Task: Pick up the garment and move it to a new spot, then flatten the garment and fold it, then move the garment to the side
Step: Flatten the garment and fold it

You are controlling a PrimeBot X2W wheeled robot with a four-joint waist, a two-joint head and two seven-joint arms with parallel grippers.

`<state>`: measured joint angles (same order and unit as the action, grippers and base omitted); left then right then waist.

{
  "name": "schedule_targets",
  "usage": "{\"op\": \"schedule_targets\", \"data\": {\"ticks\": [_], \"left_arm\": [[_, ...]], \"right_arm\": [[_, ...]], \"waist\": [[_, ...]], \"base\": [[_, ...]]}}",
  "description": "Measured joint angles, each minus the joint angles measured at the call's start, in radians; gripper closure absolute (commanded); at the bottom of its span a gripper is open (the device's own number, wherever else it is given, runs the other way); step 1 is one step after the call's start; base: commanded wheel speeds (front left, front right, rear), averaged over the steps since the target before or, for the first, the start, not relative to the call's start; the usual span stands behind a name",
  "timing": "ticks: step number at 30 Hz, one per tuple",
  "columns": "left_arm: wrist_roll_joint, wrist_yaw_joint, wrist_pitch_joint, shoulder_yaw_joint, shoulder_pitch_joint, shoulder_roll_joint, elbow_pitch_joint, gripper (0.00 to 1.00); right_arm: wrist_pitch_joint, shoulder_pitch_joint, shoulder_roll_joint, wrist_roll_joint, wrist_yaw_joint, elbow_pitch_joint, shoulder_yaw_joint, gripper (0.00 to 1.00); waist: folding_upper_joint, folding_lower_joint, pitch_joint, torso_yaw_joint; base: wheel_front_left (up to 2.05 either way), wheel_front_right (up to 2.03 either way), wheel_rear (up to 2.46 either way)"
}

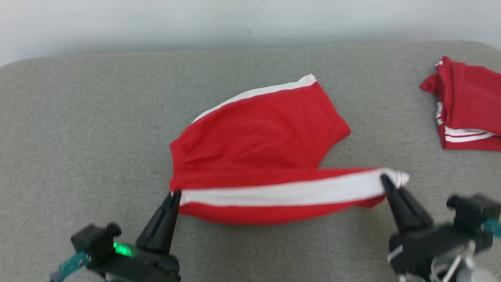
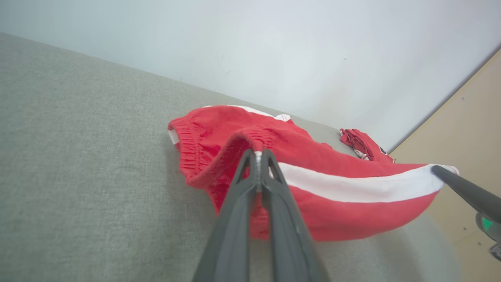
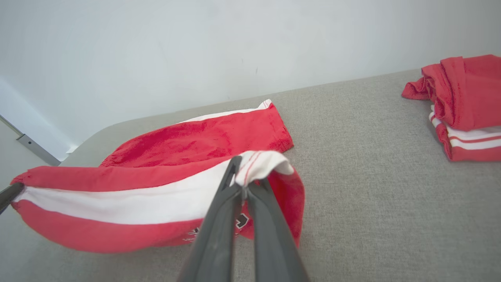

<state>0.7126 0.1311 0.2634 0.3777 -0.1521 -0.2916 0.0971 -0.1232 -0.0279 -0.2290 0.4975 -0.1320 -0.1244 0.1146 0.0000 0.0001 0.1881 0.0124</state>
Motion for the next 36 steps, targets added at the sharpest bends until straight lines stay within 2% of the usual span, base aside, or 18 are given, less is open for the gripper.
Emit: {"op": "schedule_targets", "data": {"ticks": [6, 11, 13, 14, 19, 29, 30, 31, 32, 33, 36], "left_arm": [[0.010, 0.000, 0.000, 0.033, -0.122, 0.011, 0.040, 1.00], [0.034, 0.000, 0.001, 0.067, -0.258, 0.024, 0.111, 1.00], [0.042, 0.000, 0.000, 0.075, -0.311, 0.026, 0.140, 1.00], [0.059, 0.000, 0.000, 0.083, -0.365, 0.027, 0.167, 1.00], [0.088, 0.000, 0.001, 0.113, -0.485, 0.030, 0.235, 1.00], [0.102, 0.000, 0.000, 0.160, -0.604, 0.050, 0.359, 1.00], [0.103, 0.000, 0.001, 0.163, -0.607, 0.052, 0.363, 1.00], [0.103, 0.000, 0.001, 0.163, -0.608, 0.053, 0.369, 0.63], [0.100, 0.000, 0.001, 0.164, -0.609, 0.052, 0.374, 0.34], [0.094, 0.000, 0.001, 0.161, -0.609, 0.051, 0.378, 0.00], [0.073, 0.000, 0.001, 0.142, -0.604, 0.050, 0.377, 0.00]], "right_arm": [[-0.013, -0.187, -0.034, -0.011, 0.000, 0.089, 0.012, 1.00], [-0.027, -0.394, -0.058, -0.019, 0.000, 0.218, 0.029, 1.00], [-0.028, -0.480, -0.061, -0.019, 0.000, 0.285, 0.032, 1.00], [-0.027, -0.566, -0.059, -0.023, 0.000, 0.365, 0.026, 1.00], [-0.016, -0.762, -0.040, -0.045, 0.000, 0.566, 0.032, 1.00], [0.082, -0.995, 0.002, -0.125, 0.000, 0.904, 0.093, 1.00], [0.092, -1.002, 0.004, -0.133, 0.000, 0.927, 0.103, 0.70], [0.104, -1.009, 0.007, -0.139, 0.000, 0.947, 0.114, 0.02], [0.117, -1.017, 0.013, -0.139, 0.000, 0.965, 0.123, 0.00], [0.129, -1.022, 0.020, -0.137, 0.000, 0.980, 0.128, 0.00], [0.166, -1.028, 0.016, -0.123, 0.000, 1.016, 0.144, 0.00]], "waist": [[0.0001, 0.0001, 0.032, 0.028], [0.0000, 0.0001, 0.075, 0.057], [0.0001, 0.0002, 0.096, 0.067], [0.0001, 0.0002, 0.119, 0.076], [0.0001, 0.0002, 0.177, 0.100], [0.0002, 0.0004, 0.276, 0.138], [0.0002, 0.0003, 0.281, 0.141], [0.0002, 0.0002, 0.284, 0.144], [0.0002, 0.0002, 0.286, 0.145], [0.0002, 0.0002, 0.285, 0.145], [0.0002, 0.0001, 0.273, 0.142]], "base": [[0.00, 0.00, 0.00], [0.00, 0.00, 0.00], [0.00, 0.00, 0.00], [0.00, 0.00, 0.00], [0.00, 0.00, 0.00], [0.00, 0.00, 0.00], [0.00, 0.00, 0.00], [0.00, 0.00, 0.00], [0.00, 0.00, 0.00], [0.00, 0.00, 0.00], [0.00, 0.00, 0.00]]}}
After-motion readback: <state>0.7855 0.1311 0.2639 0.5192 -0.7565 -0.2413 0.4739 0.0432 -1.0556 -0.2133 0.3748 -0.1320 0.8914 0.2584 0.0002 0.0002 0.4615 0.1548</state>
